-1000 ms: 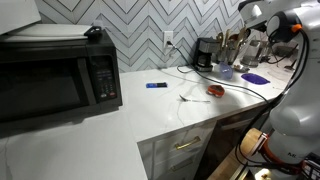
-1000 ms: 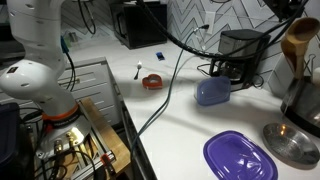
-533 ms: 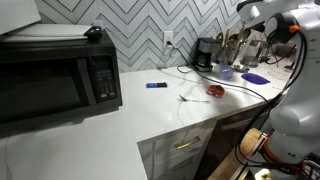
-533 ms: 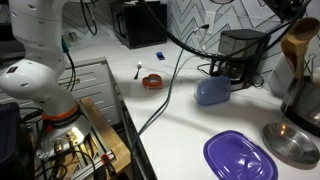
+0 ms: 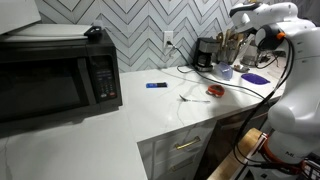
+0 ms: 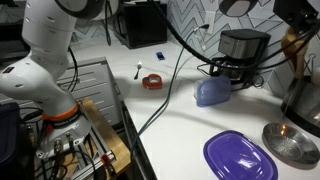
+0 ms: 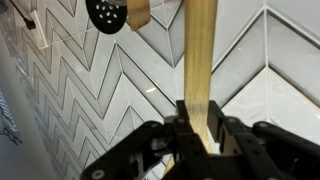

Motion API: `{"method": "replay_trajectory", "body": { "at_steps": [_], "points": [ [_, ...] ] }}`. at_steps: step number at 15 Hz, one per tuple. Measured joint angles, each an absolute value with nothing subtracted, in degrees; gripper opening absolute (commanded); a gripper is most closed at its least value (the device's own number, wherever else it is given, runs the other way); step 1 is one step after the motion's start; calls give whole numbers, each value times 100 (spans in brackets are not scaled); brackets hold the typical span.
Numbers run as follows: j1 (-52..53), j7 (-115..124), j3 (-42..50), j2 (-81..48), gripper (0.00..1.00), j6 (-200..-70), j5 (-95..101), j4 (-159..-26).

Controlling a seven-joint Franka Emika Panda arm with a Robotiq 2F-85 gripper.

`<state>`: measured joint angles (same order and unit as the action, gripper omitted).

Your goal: Pick up the wooden spoon and put it in the utensil holder

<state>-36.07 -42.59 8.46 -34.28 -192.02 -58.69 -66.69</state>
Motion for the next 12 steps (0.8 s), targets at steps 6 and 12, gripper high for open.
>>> {"method": "replay_trajectory", "body": {
  "at_steps": [6,12],
  "points": [
    [-3927,-4284,650,-4111,6,-19272,-5652,-6192],
    [-4206,-4284,196,-4579,6,-19272,-5408,-5826]
  ]
}}
